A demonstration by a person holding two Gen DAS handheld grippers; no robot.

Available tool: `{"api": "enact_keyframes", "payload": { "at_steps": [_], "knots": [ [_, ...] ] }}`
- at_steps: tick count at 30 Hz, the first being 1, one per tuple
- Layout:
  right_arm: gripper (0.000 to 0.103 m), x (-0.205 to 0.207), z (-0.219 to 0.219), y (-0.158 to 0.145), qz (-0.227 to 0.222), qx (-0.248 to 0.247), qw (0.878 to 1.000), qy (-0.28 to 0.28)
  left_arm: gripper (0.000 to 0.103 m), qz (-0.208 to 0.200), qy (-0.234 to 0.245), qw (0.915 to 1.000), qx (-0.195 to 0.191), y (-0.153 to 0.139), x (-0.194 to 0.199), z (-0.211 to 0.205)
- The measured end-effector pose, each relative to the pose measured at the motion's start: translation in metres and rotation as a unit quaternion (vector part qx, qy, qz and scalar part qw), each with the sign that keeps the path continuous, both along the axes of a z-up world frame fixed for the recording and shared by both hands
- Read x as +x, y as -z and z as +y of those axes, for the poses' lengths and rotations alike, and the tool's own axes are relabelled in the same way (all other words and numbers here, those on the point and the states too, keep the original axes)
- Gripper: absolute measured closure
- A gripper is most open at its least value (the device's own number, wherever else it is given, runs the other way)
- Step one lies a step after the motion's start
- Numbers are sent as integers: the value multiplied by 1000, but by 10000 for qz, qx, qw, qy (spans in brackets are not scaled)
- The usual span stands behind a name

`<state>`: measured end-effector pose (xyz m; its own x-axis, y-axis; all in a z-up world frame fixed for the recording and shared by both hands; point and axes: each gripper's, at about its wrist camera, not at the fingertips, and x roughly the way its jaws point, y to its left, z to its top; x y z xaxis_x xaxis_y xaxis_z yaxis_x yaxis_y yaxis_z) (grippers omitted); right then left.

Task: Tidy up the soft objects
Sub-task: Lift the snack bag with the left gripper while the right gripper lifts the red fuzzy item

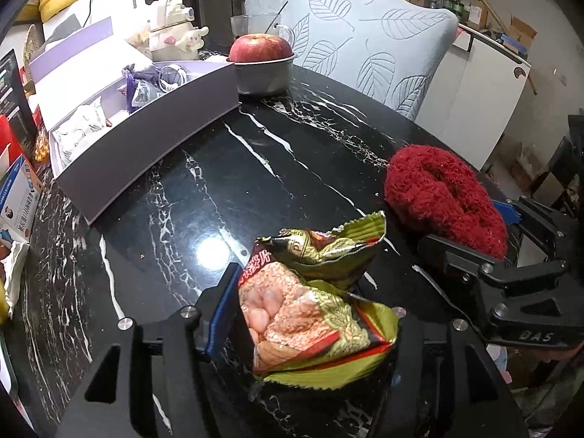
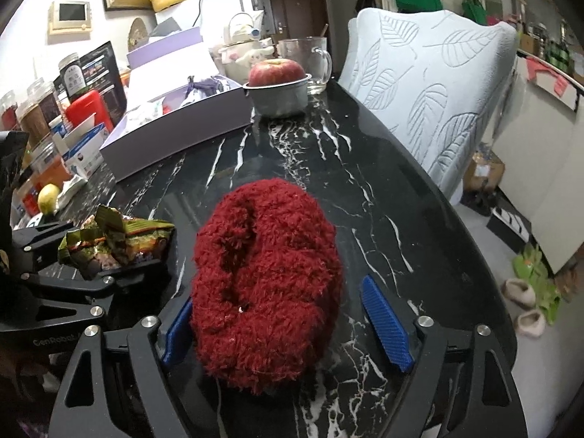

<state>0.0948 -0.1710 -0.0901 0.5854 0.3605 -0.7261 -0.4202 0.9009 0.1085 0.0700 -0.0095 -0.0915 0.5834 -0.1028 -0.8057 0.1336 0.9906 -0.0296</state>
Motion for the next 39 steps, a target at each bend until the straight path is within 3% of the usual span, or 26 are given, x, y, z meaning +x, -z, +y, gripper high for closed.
{"api": "enact_keyframes", "payload": {
  "at_steps": [2, 4, 8, 21, 39],
  "knots": [
    [46, -3, 4, 0, -82, -149, 9999, -30, 47, -13, 2, 10000, -2, 0, 0, 0],
    [52, -5, 6, -1, -131, -268, 9996, -33, 58, -35, 0, 10000, -1, 0, -1, 0],
    [62, -5, 3, -3, -114, -263, 9996, -38, 64, -117, -23, 9999, -42, -1, -3, -1],
    [64, -8, -3, -11, 34, 6, 9999, -127, 66, -156, -122, 9995, -245, -12, -4, 6],
    [64, -25, 53, -46, -253, 420, 9886, -1422, 66, -629, -927, 9934, -241, -56, -39, 54]
  ]
}}
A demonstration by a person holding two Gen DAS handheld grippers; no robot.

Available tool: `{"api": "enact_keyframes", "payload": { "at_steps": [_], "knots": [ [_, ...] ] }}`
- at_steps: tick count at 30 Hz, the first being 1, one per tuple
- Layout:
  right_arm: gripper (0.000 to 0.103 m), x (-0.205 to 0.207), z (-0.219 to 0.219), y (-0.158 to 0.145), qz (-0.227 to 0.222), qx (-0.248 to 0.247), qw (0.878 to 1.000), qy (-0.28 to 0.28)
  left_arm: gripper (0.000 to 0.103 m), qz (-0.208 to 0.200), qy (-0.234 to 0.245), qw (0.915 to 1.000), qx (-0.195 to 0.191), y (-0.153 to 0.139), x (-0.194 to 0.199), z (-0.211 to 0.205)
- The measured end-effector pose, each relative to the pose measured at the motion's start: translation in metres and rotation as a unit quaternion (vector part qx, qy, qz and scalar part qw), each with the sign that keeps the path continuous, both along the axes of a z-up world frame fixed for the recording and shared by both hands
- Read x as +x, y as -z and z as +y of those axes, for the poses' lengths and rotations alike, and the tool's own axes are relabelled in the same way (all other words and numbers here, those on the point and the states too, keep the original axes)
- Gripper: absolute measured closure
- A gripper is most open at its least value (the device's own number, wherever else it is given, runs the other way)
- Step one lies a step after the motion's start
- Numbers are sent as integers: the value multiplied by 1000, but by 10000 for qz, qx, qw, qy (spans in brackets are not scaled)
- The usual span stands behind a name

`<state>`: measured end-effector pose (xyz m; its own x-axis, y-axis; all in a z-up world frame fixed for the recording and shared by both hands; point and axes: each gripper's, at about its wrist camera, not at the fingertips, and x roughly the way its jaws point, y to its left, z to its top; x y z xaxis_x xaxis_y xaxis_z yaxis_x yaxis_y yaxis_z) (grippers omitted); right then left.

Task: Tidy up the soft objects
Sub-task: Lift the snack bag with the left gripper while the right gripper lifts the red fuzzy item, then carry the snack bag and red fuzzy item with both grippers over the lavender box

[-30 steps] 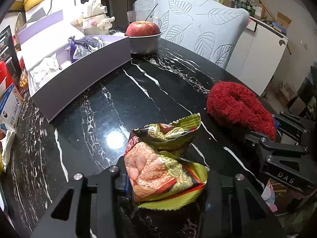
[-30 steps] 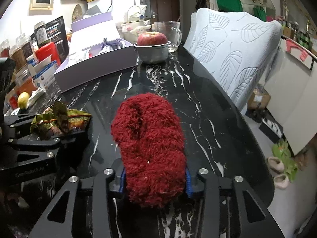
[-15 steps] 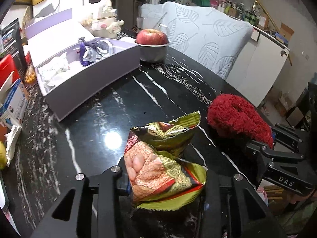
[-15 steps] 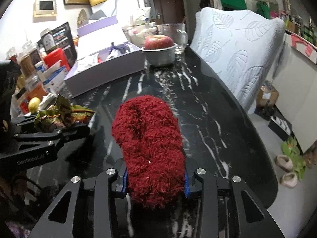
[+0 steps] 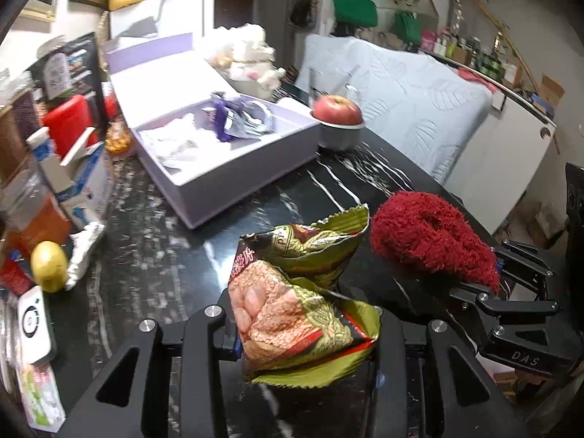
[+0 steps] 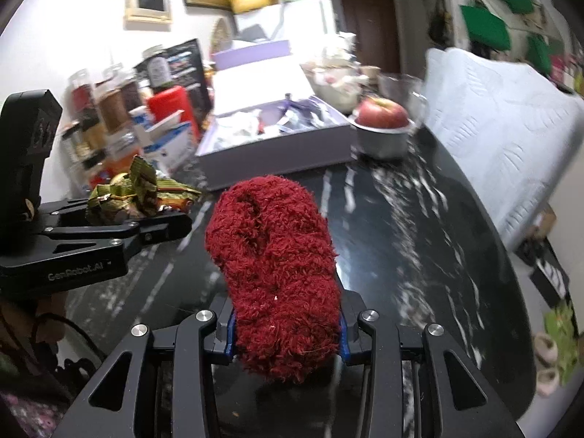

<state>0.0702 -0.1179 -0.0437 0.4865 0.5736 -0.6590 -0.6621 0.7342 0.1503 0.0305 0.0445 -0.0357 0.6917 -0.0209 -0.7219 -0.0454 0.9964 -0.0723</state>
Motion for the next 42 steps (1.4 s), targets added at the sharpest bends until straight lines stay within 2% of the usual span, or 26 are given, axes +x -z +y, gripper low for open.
{"api": "enact_keyframes", "payload": {
  "at_steps": [10, 21, 35, 42],
  "knots": [
    [64, 3, 31, -31, -295, 251, 9976, -578, 66, -373, -414, 9984, 125, -27, -10, 22],
    [64, 23, 50, -64, -608, 413, 9938, -830, 66, -791, -559, 9950, 242, -61, 4, 43],
    [64, 82, 66, -109, -1114, 573, 9896, -701, 66, -1303, -606, 9889, 369, -100, 61, 77],
    [64, 122, 85, -118, -1213, 551, 9889, -659, 66, -1355, -736, 9869, 464, -107, 101, 97]
  ]
}}
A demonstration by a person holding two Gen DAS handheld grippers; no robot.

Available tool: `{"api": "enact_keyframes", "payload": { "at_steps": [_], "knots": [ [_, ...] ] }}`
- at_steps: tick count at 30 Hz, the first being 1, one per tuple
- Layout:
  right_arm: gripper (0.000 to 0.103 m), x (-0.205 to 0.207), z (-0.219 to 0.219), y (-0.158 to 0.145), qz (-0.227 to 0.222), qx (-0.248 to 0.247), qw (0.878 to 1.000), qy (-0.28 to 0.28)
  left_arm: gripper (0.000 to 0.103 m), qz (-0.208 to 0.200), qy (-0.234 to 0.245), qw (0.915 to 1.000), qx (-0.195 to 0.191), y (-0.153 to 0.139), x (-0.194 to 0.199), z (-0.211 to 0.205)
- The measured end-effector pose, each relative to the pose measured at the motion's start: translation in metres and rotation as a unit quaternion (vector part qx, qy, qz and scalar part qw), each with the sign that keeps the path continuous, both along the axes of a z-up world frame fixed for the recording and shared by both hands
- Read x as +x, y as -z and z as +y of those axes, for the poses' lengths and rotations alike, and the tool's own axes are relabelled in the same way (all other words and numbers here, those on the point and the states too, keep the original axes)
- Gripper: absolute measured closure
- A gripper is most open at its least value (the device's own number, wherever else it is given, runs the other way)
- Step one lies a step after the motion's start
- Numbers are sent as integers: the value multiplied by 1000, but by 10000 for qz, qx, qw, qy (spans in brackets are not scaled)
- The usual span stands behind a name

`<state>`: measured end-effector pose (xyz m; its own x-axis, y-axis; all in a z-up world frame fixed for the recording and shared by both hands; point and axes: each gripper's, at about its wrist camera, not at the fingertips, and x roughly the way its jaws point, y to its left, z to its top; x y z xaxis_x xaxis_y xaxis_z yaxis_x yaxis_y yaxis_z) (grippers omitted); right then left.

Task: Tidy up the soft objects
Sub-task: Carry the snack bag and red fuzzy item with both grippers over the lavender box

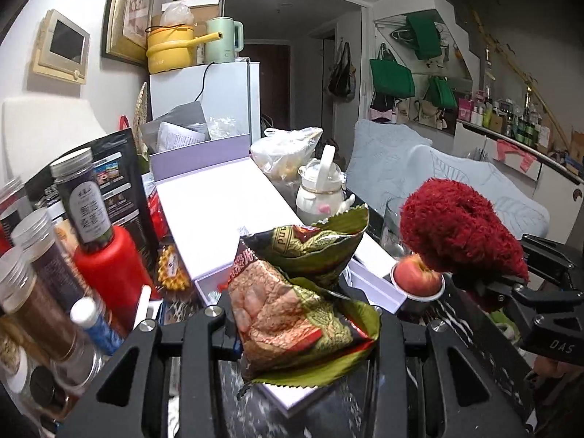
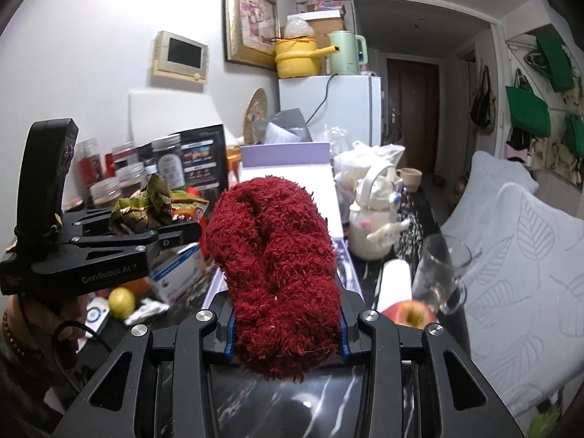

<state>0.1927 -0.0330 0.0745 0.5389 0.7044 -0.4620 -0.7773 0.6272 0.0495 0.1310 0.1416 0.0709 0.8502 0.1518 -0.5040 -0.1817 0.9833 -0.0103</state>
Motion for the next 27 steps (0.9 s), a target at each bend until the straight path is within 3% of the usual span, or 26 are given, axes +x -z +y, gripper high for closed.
{"api": "enact_keyframes", "payload": {
  "at_steps": [9, 16, 27],
  "knots": [
    [64, 51, 33, -8, 60, 82, 9999, -37, 66, -99, -82, 9999, 2, -3, 42, 14],
    [64, 87, 58, -1, 266, 193, 9994, -69, 66, -143, -519, 9985, 73, 6, 72, 31],
    [64, 121, 90, 20, 424, -38, 9991, 1, 66, 383, -883, 9953, 125, 45, 118, 61]
  ]
}}
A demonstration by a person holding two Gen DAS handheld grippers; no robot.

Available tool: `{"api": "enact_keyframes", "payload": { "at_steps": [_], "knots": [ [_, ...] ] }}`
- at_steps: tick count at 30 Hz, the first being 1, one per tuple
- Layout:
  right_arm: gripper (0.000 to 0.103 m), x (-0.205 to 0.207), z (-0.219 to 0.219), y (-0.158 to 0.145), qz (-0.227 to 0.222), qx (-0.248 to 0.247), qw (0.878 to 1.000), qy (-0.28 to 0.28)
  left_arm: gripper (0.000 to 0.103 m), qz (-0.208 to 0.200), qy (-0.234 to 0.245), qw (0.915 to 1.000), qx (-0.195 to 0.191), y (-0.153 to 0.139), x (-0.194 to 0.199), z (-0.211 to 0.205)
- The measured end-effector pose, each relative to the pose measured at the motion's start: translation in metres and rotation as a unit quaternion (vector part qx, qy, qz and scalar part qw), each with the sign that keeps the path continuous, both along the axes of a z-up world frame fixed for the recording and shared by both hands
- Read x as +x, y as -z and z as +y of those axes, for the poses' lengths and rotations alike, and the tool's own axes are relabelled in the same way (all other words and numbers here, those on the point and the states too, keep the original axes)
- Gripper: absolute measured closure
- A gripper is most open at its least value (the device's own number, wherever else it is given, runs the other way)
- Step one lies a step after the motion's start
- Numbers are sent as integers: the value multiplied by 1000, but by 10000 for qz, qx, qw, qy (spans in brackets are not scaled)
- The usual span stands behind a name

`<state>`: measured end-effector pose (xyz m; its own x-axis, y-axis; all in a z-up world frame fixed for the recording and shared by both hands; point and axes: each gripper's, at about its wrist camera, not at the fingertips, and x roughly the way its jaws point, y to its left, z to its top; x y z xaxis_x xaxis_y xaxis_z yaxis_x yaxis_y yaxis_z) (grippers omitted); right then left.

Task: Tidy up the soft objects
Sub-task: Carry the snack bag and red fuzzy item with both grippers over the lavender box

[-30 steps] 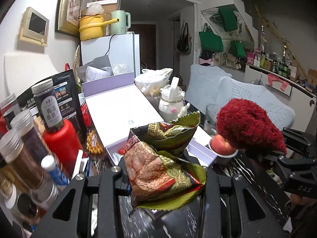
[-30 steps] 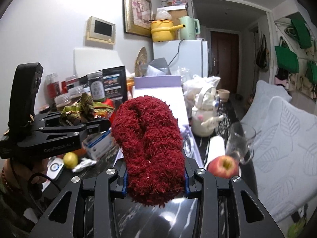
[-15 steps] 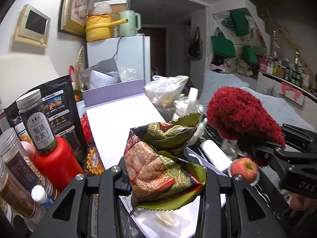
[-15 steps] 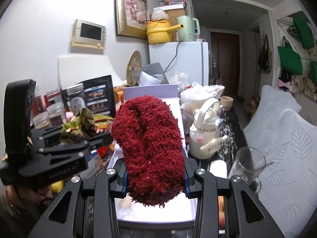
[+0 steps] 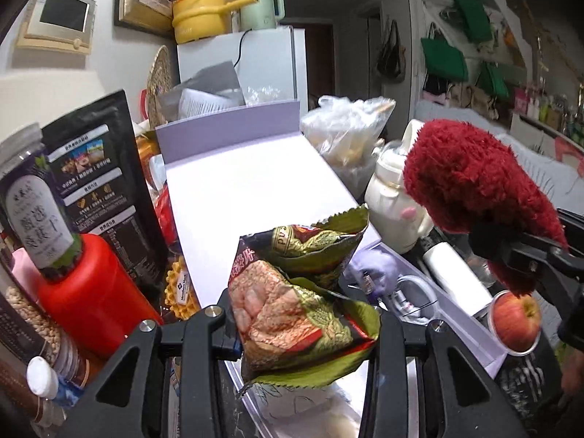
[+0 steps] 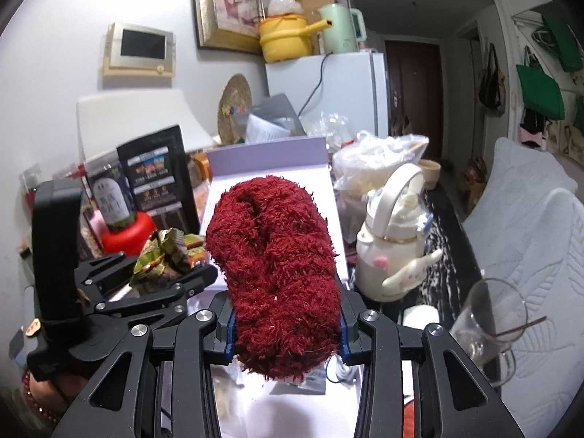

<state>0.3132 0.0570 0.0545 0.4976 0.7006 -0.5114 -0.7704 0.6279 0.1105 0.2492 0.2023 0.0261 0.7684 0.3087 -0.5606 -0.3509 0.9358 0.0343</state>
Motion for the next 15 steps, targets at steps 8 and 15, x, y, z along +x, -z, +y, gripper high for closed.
{"api": "enact_keyframes", "payload": {
  "at_steps": [8, 15],
  "knots": [
    [64, 11, 8, 19, 302, -233, 9993, -60, 66, 373, -189, 9990, 152, 27, 16, 12],
    [64, 19, 17, 39, 530, -481, 9974, -120, 66, 751, -322, 9965, 189, 51, 29, 19]
  ]
}}
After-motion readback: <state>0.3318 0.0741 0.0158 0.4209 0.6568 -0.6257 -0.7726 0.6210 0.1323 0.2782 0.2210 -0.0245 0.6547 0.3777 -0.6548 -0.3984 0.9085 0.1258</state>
